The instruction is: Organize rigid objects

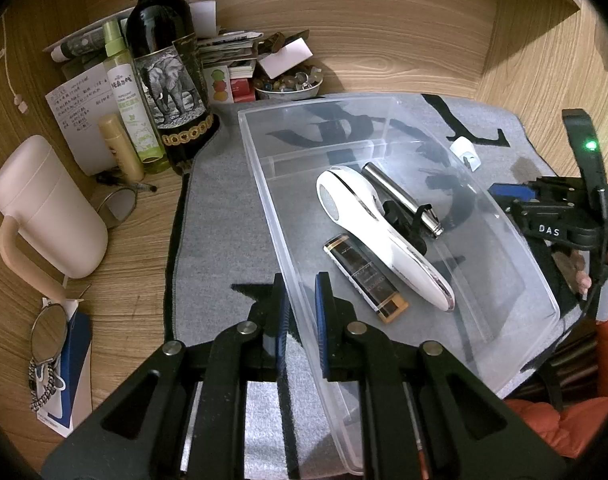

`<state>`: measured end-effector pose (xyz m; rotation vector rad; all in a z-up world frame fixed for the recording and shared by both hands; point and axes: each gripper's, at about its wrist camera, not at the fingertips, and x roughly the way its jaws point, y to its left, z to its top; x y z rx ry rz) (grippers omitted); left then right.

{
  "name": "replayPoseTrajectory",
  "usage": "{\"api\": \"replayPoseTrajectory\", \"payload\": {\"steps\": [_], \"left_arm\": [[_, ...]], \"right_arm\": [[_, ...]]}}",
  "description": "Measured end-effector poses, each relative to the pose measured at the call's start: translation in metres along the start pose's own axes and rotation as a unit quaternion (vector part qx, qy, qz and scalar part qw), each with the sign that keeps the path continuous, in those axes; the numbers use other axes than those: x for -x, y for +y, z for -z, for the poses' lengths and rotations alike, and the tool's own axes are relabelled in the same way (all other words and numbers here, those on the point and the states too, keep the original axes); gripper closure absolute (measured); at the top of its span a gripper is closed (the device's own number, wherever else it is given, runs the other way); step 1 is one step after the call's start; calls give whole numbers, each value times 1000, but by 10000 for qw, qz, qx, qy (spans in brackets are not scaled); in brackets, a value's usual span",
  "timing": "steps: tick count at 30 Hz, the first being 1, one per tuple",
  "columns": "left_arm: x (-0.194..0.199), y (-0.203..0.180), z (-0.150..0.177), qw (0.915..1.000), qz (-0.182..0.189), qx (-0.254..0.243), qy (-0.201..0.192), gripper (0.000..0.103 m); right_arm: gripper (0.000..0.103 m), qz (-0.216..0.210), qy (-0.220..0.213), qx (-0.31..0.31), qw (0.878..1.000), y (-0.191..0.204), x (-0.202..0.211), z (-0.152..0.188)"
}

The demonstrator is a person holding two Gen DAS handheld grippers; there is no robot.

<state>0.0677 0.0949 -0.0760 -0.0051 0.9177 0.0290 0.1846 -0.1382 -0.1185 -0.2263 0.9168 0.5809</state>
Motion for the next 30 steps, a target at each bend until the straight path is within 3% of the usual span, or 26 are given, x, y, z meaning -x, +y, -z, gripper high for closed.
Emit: {"api": "replayPoseTrajectory", "payload": {"steps": [1, 2, 12, 15, 17, 30], "left_arm": [[0, 0, 0, 10000, 2, 1, 1, 92], [0, 0, 0, 10000, 5, 7, 5, 92], [0, 0, 0, 10000, 4, 10, 9, 92], [0, 0, 0, 10000, 6, 12, 11, 92], [0, 0, 0, 10000, 7, 6, 12, 92], [-2, 0, -1, 10000, -3, -16, 24, 92]], "right_arm": [[65, 70, -7, -61, 10000, -3, -2, 0], [63, 130, -36, -95, 9999, -5, -4, 1], [63, 259, -10, -34, 9997, -8, -30, -14], [69, 274, -79, 40, 9996, -7, -32, -15], [82, 246, -99, 54, 9996, -7, -31, -15], [83, -1, -44, 331, 9994, 16, 1, 25]]}}
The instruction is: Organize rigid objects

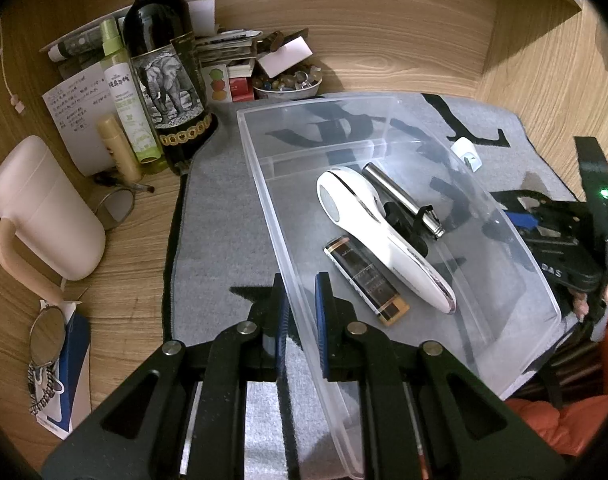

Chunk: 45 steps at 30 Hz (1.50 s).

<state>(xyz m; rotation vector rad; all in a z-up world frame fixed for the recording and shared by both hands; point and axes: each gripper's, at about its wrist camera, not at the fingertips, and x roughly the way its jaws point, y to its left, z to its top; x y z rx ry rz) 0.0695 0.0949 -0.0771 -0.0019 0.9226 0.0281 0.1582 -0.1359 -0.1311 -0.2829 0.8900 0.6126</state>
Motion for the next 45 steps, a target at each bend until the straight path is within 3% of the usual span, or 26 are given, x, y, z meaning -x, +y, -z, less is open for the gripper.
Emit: {"api": "replayPoseTrajectory", "payload": {"steps": [6, 8, 16, 19, 21, 23, 25, 30, 34, 45], "left_arm": [[0, 0, 0, 10000, 1, 5, -2, 92], [0, 0, 0, 10000, 3, 10, -3, 92], [0, 0, 0, 10000, 10, 3, 1, 92], [0, 0, 0, 10000, 0, -4, -2, 92], [0, 0, 0, 10000, 2, 2, -2, 92], [0, 0, 0, 10000, 5, 6, 0, 92], [0, 0, 0, 10000, -5, -2, 1, 92], [0, 0, 0, 10000, -4, 1, 4, 92], [0, 0, 0, 10000, -3, -3, 2, 92], [0, 0, -1, 10000, -7, -3, 7, 92]], "right_arm": [[84, 4, -171, -190, 9997, -4, 17, 7], [98, 27, -240, -205, 9995, -7, 23, 4], [99, 116, -610, -168, 9979, -7, 45, -10], [99, 55, -541, -208, 9983, -11, 43, -11], [90, 56, -278, -278, 9992, -12, 32, -10], [62, 64, -147, -317, 9994, -13, 25, -7], [58, 118, -119, -306, 9994, -12, 16, -6], [58, 244, 81, -189, 9995, -11, -12, -7], [80, 148, -11, -173, 9997, -11, -13, -9], [80, 91, -285, -284, 9991, -9, 5, -10]]}}
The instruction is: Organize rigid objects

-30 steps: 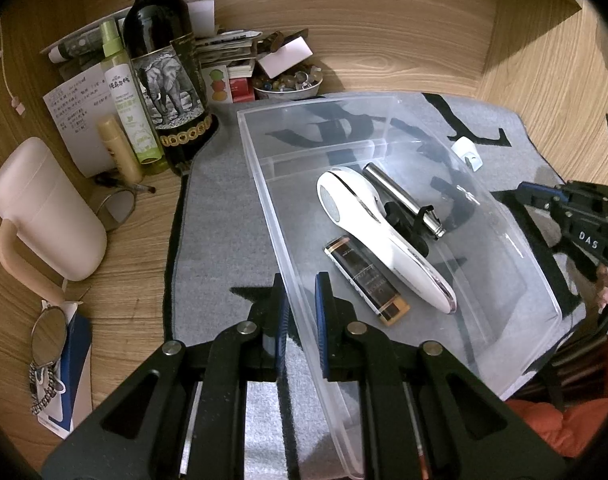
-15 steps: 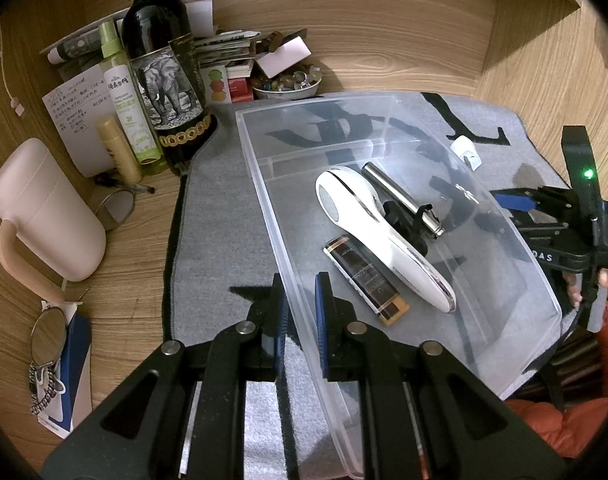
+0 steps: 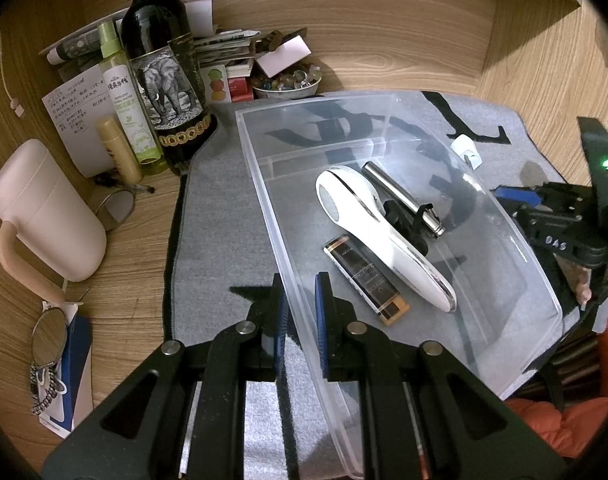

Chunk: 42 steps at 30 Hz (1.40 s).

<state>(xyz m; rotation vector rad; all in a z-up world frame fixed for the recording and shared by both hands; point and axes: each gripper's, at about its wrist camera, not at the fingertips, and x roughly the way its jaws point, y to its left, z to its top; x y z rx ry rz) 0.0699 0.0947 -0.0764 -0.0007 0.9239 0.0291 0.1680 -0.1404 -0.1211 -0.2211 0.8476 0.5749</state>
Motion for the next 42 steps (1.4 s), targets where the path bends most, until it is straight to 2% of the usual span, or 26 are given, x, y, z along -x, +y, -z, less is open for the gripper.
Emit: {"api": "replayPoseTrajectory", "payload": {"steps": [15, 22, 27, 33, 42], "left_arm": [[0, 1, 1, 10000, 7, -16, -12, 92], [1, 1, 1, 10000, 7, -15, -13, 92], [0, 0, 1, 10000, 5, -18, -11, 92], [0, 0, 1, 10000, 5, -19, -11, 92], [0, -1, 0, 10000, -1, -18, -11, 92]], "right_arm": [[80, -74, -1062, 171, 9942, 17, 62, -42], [80, -341, -1495, 494, 9869, 45, 84, -64], [80, -578, -1635, 740, 9821, 67, 87, -72], [80, -799, -1544, 910, 9806, 85, 76, -76], [80, -854, -797, 1048, 9876, 96, 29, -62]]}}
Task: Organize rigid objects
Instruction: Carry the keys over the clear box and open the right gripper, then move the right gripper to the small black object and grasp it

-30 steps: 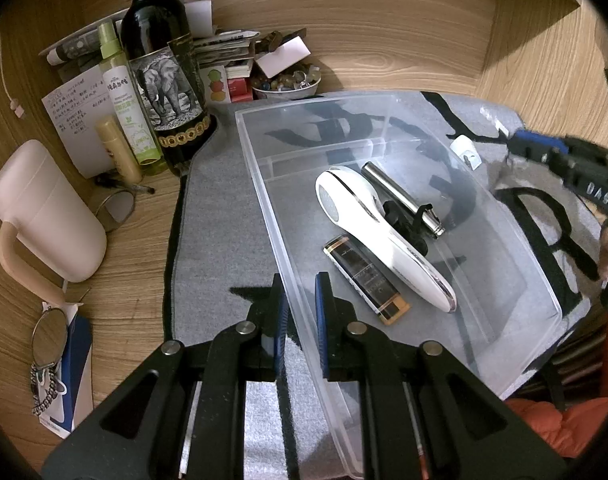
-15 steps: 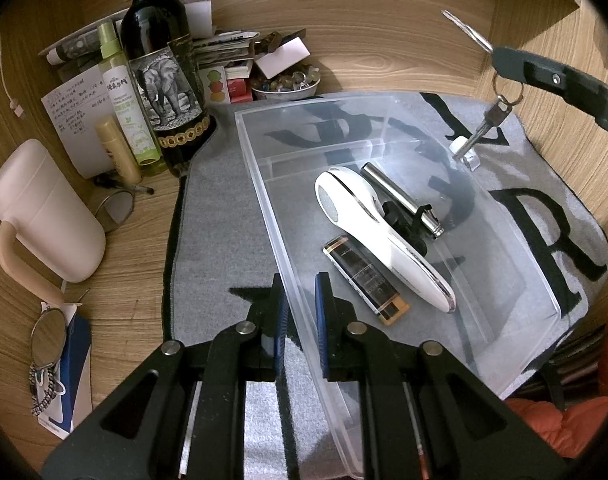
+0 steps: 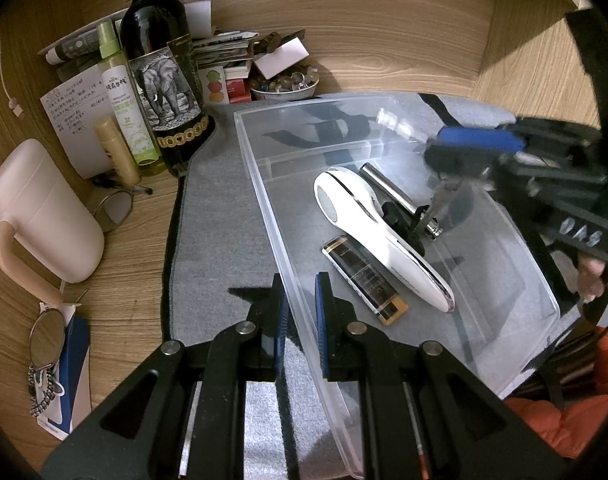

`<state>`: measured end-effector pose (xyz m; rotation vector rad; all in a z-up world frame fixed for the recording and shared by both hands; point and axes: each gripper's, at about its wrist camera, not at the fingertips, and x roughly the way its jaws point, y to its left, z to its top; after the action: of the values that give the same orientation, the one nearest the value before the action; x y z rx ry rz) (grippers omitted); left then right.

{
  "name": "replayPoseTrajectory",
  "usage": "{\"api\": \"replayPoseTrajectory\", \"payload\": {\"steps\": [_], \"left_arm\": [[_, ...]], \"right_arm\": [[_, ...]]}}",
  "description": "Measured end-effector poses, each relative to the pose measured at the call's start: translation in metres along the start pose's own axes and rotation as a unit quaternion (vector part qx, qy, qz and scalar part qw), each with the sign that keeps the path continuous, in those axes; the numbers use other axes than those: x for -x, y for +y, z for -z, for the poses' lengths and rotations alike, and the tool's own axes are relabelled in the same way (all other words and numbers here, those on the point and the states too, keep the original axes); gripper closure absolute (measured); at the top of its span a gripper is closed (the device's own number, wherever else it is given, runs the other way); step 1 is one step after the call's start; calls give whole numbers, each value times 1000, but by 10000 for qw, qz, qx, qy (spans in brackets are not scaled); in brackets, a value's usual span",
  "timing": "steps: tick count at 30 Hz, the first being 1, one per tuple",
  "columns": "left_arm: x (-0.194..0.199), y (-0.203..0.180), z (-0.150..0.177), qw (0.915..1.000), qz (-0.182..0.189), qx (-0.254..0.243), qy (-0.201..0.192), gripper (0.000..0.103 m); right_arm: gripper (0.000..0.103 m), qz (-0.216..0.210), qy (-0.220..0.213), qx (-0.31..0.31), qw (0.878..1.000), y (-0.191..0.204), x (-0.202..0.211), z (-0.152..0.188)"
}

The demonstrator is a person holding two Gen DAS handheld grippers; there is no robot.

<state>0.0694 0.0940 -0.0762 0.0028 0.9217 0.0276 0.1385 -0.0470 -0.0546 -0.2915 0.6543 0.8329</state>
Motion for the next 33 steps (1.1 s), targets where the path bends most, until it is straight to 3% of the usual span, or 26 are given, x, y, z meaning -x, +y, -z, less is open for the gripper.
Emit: {"api": "replayPoseTrajectory", "payload": {"steps": [15, 20, 28, 33], "left_arm": [[0, 0, 0, 10000, 0, -4, 1, 92], [0, 0, 0, 10000, -2, -5, 2, 92], [0, 0, 0, 10000, -2, -8, 4, 92], [0, 0, 0, 10000, -4, -11, 7, 92]], "right_arm": [[78, -111, 600, -120, 9981, -3, -22, 16], [65, -24, 448, -108, 9989, -4, -13, 13], [58, 137, 109, -339, 9993, -25, 15, 6], [45, 429, -165, -530, 9975, -46, 35, 4]]}}
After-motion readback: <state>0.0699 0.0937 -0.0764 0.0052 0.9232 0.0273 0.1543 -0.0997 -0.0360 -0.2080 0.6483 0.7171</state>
